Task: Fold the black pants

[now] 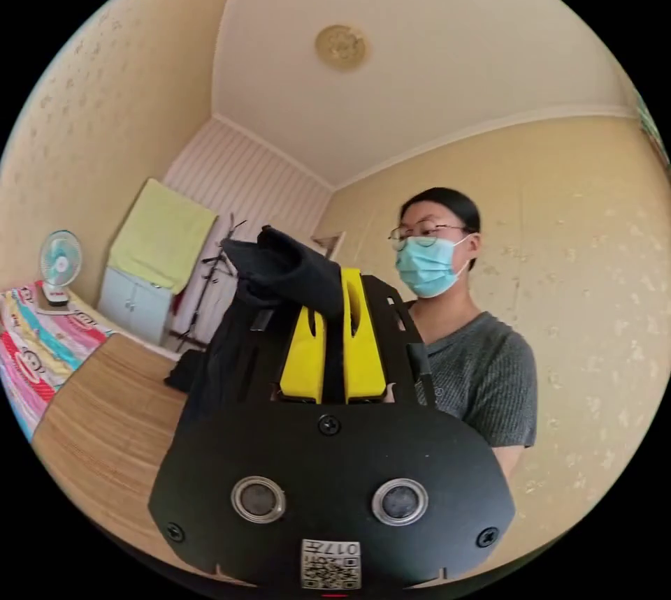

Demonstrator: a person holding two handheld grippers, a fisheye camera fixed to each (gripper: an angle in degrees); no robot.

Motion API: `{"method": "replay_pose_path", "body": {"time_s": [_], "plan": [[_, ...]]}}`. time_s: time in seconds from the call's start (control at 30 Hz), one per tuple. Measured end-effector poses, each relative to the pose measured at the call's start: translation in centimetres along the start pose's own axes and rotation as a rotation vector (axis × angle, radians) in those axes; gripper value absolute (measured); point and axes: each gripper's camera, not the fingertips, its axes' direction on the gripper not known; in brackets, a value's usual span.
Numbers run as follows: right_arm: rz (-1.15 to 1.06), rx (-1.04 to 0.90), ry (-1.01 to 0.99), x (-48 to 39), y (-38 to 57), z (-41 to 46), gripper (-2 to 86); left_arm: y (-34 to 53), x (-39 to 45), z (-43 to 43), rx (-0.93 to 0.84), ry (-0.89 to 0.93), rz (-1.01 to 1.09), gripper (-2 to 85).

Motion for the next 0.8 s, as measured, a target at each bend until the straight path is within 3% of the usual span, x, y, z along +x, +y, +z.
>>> {"method": "replay_pose_path", "body": {"time_s": [0.13,0.2,0.33,0.47,0.6,0.8], "plan": [[-0.077,-0.103,0.255,-6.1,-5.3,0.3,1.8,-3.6,6.4,5.5,-0.286,-0.448,0.160,0.8],[-0.085,-0.120,0.358,-8.5,-7.7,-0.3,1.9,-5.2,7.7,7.1,-0.353,-0.527,0.169,0.8],[-0.098,-0.055,0.299,-10.5,-10.1,-3.1,2.0,-8.3,9.6,7.9,-0.370,-0.648,0.166,0.7],[-0.148,-0.022,0.255,-13.2,-12.3,-6.4,2.2,-10.0,11.9,8.3,-0.261,-0.736,0.221,-0.2],[-0.204,0.025,0.359,-16.0,-15.4,-10.3,2.2,-11.7,13.5,8.1,-0.040,-0.693,0.332,-0.5],[-0.219,0.019,0.499,-14.2,-21.0,-15.1,2.5,-17.4,12.2,9.0,0.073,-0.888,0.325,-0.5]]}}
